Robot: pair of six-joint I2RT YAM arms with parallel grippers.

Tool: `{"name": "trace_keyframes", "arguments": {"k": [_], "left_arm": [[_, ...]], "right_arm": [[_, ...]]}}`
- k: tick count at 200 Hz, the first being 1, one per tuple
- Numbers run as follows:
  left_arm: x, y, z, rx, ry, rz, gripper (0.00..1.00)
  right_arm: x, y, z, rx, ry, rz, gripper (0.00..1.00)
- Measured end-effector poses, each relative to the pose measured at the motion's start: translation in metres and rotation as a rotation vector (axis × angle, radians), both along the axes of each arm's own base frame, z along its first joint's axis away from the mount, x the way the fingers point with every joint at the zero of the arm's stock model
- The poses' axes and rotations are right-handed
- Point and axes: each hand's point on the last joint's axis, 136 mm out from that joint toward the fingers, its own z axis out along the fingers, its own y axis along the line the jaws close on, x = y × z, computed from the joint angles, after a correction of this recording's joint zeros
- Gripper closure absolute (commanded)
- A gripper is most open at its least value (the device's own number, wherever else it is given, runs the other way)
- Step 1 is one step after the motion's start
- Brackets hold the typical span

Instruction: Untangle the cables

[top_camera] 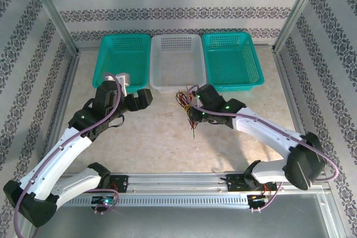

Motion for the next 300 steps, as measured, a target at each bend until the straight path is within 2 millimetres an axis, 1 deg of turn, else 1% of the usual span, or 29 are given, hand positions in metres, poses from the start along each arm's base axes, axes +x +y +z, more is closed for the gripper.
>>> {"name": "trace_keyframes", "arguments": {"k": [22, 43, 56, 70, 84, 108, 135, 155, 177, 187, 203, 209, 224, 238, 257, 271, 284, 300], "left_arm": [[-0.007, -0.021, 0.016, -0.088, -0.027, -0.116, 0.01], [-0.012, -0.034, 0.027, -0.144, -0.047, -0.184, 0.01], [-0.012, -0.043, 0.029, -0.183, -0.036, -0.221, 0.01], [-0.01, -0.055, 0.033, -0.246, -0.021, -0.255, 0.01], [-0.005, -0.065, 0.04, -0.308, -0.024, -0.279, 0.01], [-0.001, -0.072, 0.051, -0.356, -0.045, -0.305, 0.01], [0.002, -0.086, 0.057, -0.387, -0.037, -0.37, 0.01], [0.002, -0.095, 0.055, -0.414, -0.018, -0.42, 0.01], [0.001, -0.096, 0.059, -0.452, -0.022, -0.448, 0.0], [0.003, -0.095, 0.065, -0.488, -0.035, -0.458, 0.05], [0.002, -0.095, 0.074, -0.541, -0.046, -0.483, 0.21], [0.002, -0.096, 0.077, -0.555, -0.049, -0.497, 0.26], [-0.002, -0.101, 0.081, -0.578, -0.037, -0.543, 0.32], [-0.005, -0.102, 0.081, -0.583, -0.019, -0.574, 0.33], [-0.008, -0.098, 0.081, -0.591, -0.003, -0.603, 0.33], [-0.007, -0.09, 0.083, -0.598, -0.001, -0.614, 0.28], [-0.004, -0.078, 0.086, -0.612, -0.001, -0.602, 0.24], [0.003, -0.057, 0.093, -0.626, -0.019, -0.561, 0.2]], "right_arm": [[-0.002, 0.004, 0.056, 0.115, -0.077, 0.048, 0.92], [-0.009, 0.01, 0.102, 0.201, -0.137, 0.109, 0.92], [-0.014, 0.015, 0.119, 0.236, -0.15, 0.149, 0.92], [-0.02, 0.019, 0.131, 0.259, -0.149, 0.187, 0.91], [-0.027, 0.023, 0.135, 0.268, -0.136, 0.22, 0.91], [-0.04, 0.033, 0.14, 0.281, -0.112, 0.286, 0.88], [-0.051, 0.042, 0.147, 0.313, -0.088, 0.339, 0.88], [-0.056, 0.045, 0.154, 0.337, -0.087, 0.364, 0.88], [-0.059, 0.048, 0.162, 0.366, -0.087, 0.383, 0.88], [-0.061, 0.05, 0.166, 0.382, -0.085, 0.391, 0.88], [-0.063, 0.051, 0.17, 0.399, -0.081, 0.4, 0.87], [-0.063, 0.052, 0.171, 0.403, -0.083, 0.403, 0.87], [-0.064, 0.052, 0.172, 0.406, -0.081, 0.403, 0.87], [-0.063, 0.052, 0.173, 0.406, -0.082, 0.403, 0.87], [-0.061, 0.054, 0.176, 0.407, -0.085, 0.403, 0.87], [-0.059, 0.056, 0.178, 0.405, -0.088, 0.405, 0.87], [-0.058, 0.057, 0.179, 0.399, -0.09, 0.406, 0.87], [-0.057, 0.056, 0.181, 0.385, -0.096, 0.412, 0.88]]}}
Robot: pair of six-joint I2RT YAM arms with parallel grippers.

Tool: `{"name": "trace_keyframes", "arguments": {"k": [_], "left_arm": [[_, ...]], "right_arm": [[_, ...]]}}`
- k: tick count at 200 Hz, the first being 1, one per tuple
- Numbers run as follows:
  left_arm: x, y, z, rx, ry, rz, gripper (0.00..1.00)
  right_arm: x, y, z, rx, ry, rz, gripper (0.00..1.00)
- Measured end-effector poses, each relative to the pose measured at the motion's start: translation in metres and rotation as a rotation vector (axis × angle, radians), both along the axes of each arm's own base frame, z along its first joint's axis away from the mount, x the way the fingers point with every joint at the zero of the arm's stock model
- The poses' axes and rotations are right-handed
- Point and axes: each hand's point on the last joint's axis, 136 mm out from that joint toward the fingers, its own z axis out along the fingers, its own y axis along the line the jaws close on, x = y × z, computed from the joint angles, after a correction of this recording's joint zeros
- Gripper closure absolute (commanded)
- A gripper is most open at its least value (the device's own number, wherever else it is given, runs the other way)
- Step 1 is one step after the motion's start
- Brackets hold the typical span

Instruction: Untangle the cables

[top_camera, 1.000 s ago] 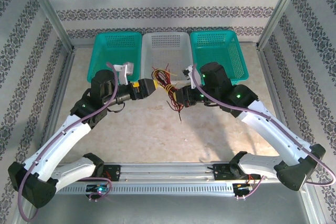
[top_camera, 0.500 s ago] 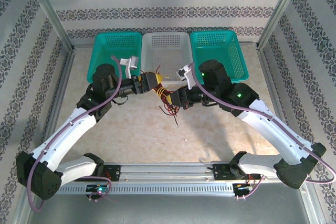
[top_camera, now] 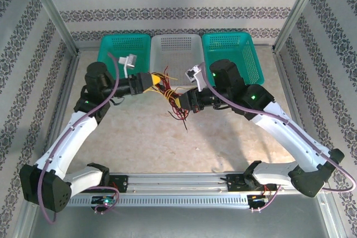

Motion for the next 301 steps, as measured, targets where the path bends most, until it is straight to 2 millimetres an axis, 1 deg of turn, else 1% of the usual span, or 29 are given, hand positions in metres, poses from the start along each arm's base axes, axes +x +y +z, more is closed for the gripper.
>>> {"name": "trace_keyframes", "arguments": {"k": [10, 18, 39, 64, 81, 104, 126, 142, 171, 197, 217, 228, 233, 239, 248, 251, 253, 257, 260, 267, 276, 283, 294, 301], "left_arm": [[0.003, 0.011, 0.003, -0.006, -0.002, 0.024, 0.19], [0.003, 0.014, 0.005, -0.007, -0.005, 0.029, 0.19], [-0.001, 0.014, 0.004, -0.007, 0.0, 0.006, 0.18], [-0.003, 0.012, 0.002, -0.009, 0.01, -0.022, 0.18], [-0.006, 0.007, 0.001, -0.01, 0.016, -0.041, 0.18], [-0.014, -0.004, -0.001, -0.008, 0.023, -0.082, 0.19], [-0.02, -0.014, -0.012, -0.002, 0.05, -0.116, 0.23], [-0.022, -0.017, -0.022, 0.003, 0.078, -0.123, 0.3], [-0.021, -0.021, -0.029, 0.009, 0.096, -0.122, 0.58], [-0.021, -0.022, -0.029, 0.001, 0.098, -0.124, 0.77], [-0.021, -0.022, -0.029, -0.005, 0.094, -0.125, 0.88], [-0.021, -0.022, -0.029, -0.006, 0.09, -0.124, 0.94], [-0.021, -0.022, -0.029, -0.008, 0.092, -0.123, 0.96], [-0.021, -0.022, -0.03, -0.008, 0.092, -0.121, 0.97], [-0.02, -0.022, -0.032, -0.006, 0.095, -0.115, 0.99], [-0.019, -0.022, -0.033, -0.006, 0.097, -0.112, 1.0], [-0.019, -0.022, -0.033, -0.006, 0.097, -0.111, 1.0], [-0.018, -0.022, -0.035, -0.004, 0.101, -0.106, 1.0], [-0.018, -0.021, -0.036, -0.003, 0.103, -0.101, 1.0], [-0.016, -0.021, -0.04, 0.0, 0.108, -0.089, 1.0], [-0.014, -0.021, -0.042, 0.003, 0.112, -0.074, 1.0], [-0.012, -0.02, -0.043, 0.005, 0.111, -0.062, 1.0], [-0.009, -0.02, -0.043, 0.007, 0.104, -0.044, 1.0], [-0.007, -0.019, -0.042, 0.008, 0.098, -0.035, 1.0]], "right_arm": [[0.0, 0.0, 0.001, -0.006, -0.005, 0.005, 0.88], [0.0, 0.0, 0.002, -0.01, -0.009, 0.009, 0.88], [0.0, 0.0, 0.002, -0.024, -0.012, 0.018, 0.88], [-0.002, 0.005, 0.0, -0.043, -0.013, 0.044, 0.88], [-0.004, 0.008, -0.003, -0.054, -0.01, 0.058, 0.88], [-0.003, 0.013, -0.005, -0.065, -0.011, 0.07, 0.89], [-0.003, 0.018, -0.007, -0.069, -0.01, 0.081, 0.89], [-0.002, 0.02, -0.008, -0.074, -0.005, 0.084, 0.89], [0.0, 0.021, -0.008, -0.076, -0.002, 0.085, 0.89], [0.0, 0.021, -0.008, -0.077, -0.002, 0.084, 0.89], [0.0, 0.021, -0.009, -0.077, 0.0, 0.083, 0.87], [0.0, 0.021, -0.01, -0.079, 0.004, 0.081, 0.82], [0.0, 0.021, -0.011, -0.08, 0.007, 0.079, 0.77], [0.001, 0.021, -0.012, -0.082, 0.006, 0.076, 0.67], [0.003, 0.02, -0.012, -0.085, 0.004, 0.065, 0.49], [0.004, 0.02, -0.012, -0.088, -0.007, 0.064, 0.4], [0.004, 0.02, -0.012, -0.089, -0.008, 0.058, 0.35], [0.006, 0.019, -0.011, -0.091, -0.018, 0.048, 0.26], [0.008, 0.017, -0.011, -0.092, -0.023, 0.037, 0.22], [0.012, 0.012, -0.01, -0.095, -0.045, 0.007, 0.15], [0.018, 0.002, -0.009, -0.107, -0.075, -0.044, 0.09], [0.023, -0.009, -0.007, -0.118, -0.101, -0.097, 0.08], [0.027, -0.03, -0.004, -0.133, -0.137, -0.188, 0.02], [0.028, -0.041, 0.0, -0.133, -0.165, -0.237, 0.02]]}}
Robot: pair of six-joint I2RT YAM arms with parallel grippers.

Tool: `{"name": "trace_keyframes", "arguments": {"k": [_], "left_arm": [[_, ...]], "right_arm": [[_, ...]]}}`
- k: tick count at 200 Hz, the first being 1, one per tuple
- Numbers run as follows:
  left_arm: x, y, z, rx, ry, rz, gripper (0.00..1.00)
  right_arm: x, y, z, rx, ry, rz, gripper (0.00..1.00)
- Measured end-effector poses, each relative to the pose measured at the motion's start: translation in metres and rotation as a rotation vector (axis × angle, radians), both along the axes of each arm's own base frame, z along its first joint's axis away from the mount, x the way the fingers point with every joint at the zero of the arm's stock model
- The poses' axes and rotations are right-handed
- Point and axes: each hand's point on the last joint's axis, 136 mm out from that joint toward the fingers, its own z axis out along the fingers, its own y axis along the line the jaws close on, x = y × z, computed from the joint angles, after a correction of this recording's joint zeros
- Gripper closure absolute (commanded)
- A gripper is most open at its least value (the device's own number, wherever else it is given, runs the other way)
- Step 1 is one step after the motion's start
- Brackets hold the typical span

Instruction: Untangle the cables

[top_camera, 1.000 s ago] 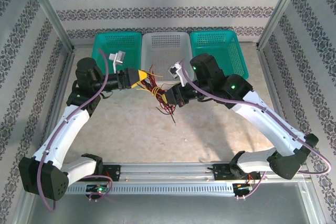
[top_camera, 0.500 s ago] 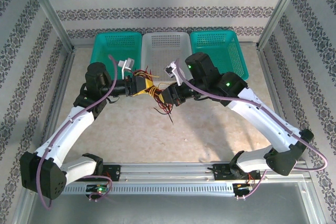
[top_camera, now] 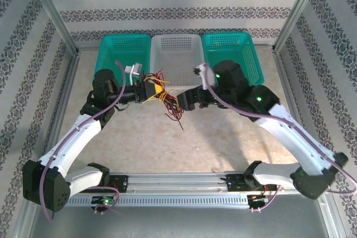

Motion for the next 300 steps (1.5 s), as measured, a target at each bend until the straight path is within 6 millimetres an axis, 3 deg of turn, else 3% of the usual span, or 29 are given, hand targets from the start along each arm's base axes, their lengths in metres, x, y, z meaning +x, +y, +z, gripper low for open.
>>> {"name": "trace_keyframes", "arguments": {"k": [21, 42, 62, 86, 107, 160, 237, 264, 300], "left_arm": [[0.005, 0.002, 0.0, 0.009, -0.019, 0.026, 1.0], [0.009, 0.002, -0.004, 0.031, -0.024, 0.034, 1.0], [0.015, 0.0, -0.01, 0.055, -0.012, 0.029, 1.0], [0.017, -0.001, -0.016, 0.068, 0.004, 0.026, 1.0], [0.017, -0.001, -0.017, 0.07, 0.004, 0.025, 1.0], [0.016, -0.001, -0.017, 0.069, 0.004, 0.02, 1.0], [0.013, -0.002, -0.018, 0.068, 0.01, 0.001, 1.0], [0.012, -0.003, -0.018, 0.068, 0.013, -0.004, 1.0], [0.01, -0.003, -0.021, 0.075, 0.02, -0.008, 1.0]], "right_arm": [[-0.005, -0.028, 0.017, 0.038, -0.078, -0.09, 0.08], [-0.004, -0.036, 0.032, 0.099, -0.088, -0.12, 0.2], [0.004, -0.024, 0.028, 0.119, -0.016, -0.109, 0.38], [0.024, 0.001, 0.009, 0.118, 0.108, -0.096, 0.39], [0.027, 0.01, -0.008, 0.109, 0.185, -0.085, 0.41], [0.014, 0.013, -0.006, 0.134, 0.219, -0.053, 0.66], [0.017, 0.016, -0.016, 0.112, 0.243, -0.055, 0.77], [0.018, 0.016, -0.016, 0.111, 0.243, -0.056, 1.0], [0.017, 0.016, -0.016, 0.111, 0.245, -0.054, 1.0]]}}
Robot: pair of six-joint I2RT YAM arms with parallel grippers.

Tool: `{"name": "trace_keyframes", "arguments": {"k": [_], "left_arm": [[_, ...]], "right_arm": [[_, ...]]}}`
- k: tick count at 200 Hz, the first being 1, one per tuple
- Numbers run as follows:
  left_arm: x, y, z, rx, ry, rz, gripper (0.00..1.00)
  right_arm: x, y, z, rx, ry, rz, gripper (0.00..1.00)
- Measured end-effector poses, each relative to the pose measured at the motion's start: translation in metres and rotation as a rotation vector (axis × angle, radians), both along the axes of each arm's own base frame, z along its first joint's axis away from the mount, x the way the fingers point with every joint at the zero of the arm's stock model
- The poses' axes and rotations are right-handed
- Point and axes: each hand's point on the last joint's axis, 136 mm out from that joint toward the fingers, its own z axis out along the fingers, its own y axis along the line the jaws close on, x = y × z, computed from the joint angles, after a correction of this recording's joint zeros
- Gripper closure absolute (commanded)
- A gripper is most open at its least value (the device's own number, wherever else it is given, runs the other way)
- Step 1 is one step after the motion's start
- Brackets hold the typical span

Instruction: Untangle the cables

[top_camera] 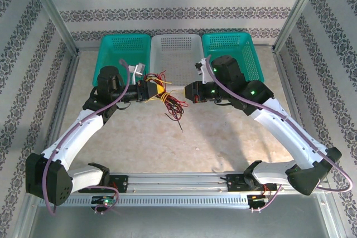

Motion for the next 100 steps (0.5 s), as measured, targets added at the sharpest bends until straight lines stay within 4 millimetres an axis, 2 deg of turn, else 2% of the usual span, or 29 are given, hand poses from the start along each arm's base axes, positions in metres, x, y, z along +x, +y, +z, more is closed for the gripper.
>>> {"name": "trace_keyframes", "arguments": {"k": [28, 52, 82, 100], "left_arm": [[-0.003, -0.004, 0.0, 0.0, -0.002, -0.014, 1.0], [-0.009, -0.012, 0.006, -0.008, -0.007, -0.039, 1.0], [-0.009, -0.015, 0.027, -0.055, -0.046, -0.032, 1.0], [-0.009, -0.013, 0.047, -0.102, -0.082, -0.012, 1.0]], "right_arm": [[0.006, 0.003, 0.006, -0.001, -0.001, -0.002, 1.0], [0.023, 0.002, 0.018, 0.014, -0.007, -0.023, 1.0], [0.051, -0.009, 0.017, 0.04, 0.014, -0.072, 1.0], [0.065, -0.014, 0.016, 0.078, 0.027, -0.093, 1.0]]}}
